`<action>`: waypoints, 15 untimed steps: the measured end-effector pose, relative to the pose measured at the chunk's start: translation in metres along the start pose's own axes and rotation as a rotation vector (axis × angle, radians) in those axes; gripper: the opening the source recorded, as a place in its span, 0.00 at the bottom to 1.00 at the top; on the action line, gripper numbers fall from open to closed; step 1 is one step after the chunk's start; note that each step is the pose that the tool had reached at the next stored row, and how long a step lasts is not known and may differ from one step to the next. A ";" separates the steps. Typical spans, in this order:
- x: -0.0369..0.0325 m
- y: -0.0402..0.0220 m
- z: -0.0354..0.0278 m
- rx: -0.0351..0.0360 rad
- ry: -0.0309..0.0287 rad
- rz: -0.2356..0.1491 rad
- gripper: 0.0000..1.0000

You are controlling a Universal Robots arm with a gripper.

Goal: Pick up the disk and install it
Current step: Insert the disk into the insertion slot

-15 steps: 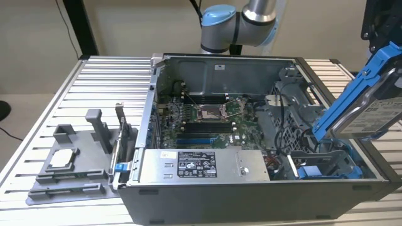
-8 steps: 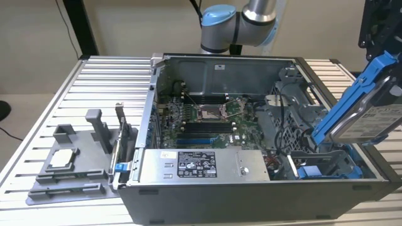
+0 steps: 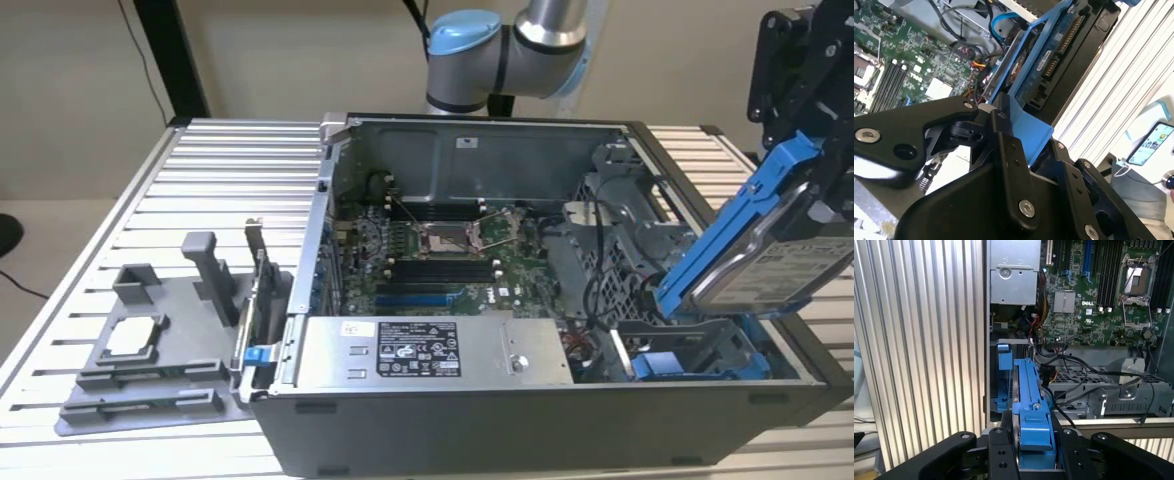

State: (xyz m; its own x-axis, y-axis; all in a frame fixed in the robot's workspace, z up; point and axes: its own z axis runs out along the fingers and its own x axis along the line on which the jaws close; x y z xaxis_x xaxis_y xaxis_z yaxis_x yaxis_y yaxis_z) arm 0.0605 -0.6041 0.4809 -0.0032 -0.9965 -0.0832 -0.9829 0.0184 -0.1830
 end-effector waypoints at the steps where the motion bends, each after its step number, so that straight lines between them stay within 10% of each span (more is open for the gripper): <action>1: 0.0001 0.0001 0.0005 0.0003 -0.0002 0.000 0.00; 15: 0.0000 0.0010 0.0046 0.0009 0.0013 0.006 0.00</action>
State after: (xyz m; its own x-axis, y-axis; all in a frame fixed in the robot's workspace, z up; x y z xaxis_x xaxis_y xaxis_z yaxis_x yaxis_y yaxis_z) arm 0.0604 -0.6037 0.4762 -0.0095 -0.9965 -0.0830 -0.9827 0.0247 -0.1834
